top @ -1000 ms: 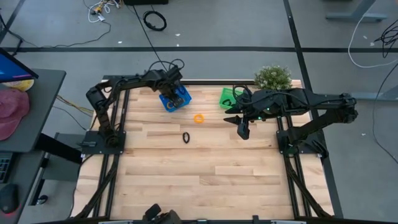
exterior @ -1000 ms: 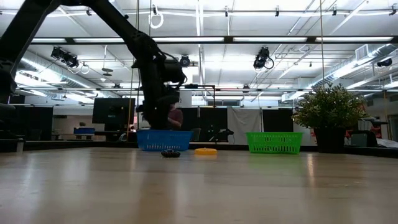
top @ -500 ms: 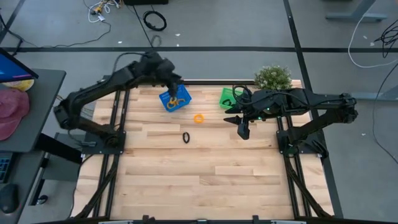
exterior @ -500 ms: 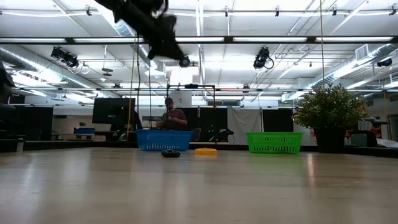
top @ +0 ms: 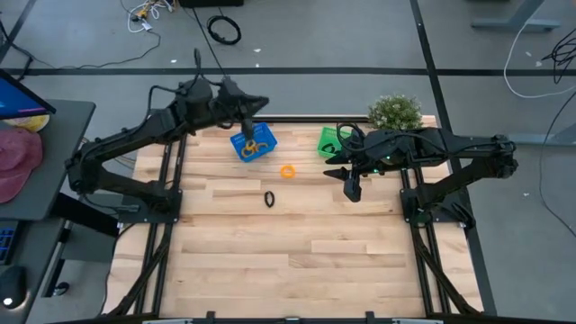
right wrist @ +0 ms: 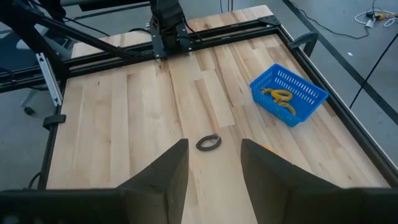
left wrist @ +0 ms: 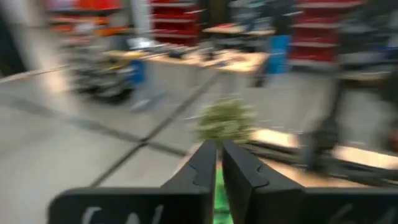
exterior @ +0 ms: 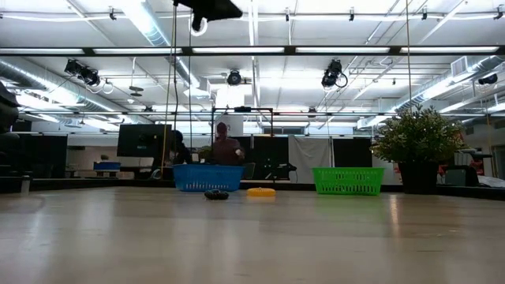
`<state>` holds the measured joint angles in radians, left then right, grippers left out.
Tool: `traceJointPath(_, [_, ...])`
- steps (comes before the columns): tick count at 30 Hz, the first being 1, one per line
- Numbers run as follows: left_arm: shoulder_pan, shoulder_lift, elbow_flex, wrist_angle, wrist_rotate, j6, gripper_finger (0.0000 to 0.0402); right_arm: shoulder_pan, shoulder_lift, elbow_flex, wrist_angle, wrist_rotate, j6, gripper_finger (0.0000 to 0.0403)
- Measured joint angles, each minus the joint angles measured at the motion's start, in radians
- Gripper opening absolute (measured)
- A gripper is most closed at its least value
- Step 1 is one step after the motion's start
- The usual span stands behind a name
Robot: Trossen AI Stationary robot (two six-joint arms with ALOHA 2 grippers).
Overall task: Sort spring keychains
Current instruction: Put the black spring keychain into the green bin
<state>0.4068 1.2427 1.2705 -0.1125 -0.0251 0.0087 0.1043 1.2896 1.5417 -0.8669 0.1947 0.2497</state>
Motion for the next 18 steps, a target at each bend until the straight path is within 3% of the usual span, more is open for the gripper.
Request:
traceJointPath(3, [-0.016,0.000,0.000,0.035,0.188,-0.014,0.0006,0.000,0.000,0.000,0.000,0.000,0.000,0.0151])
traceJointPath(6, [-0.066,-0.011,0.000,0.047,0.263,-0.029,0.0006,0.000,0.000,0.000,-0.001,0.000,0.003,0.0151])
traceJointPath(11, [-0.212,-0.044,-0.002,0.067,0.232,-0.022,0.0003,0.000,0.000,0.000,-0.010,-0.001,0.017,0.0151])
traceJointPath(18, [-0.350,-0.060,-0.003,0.063,0.058,0.029,0.0004,0.000,0.000,0.000,-0.012,-0.002,0.009,0.0151])
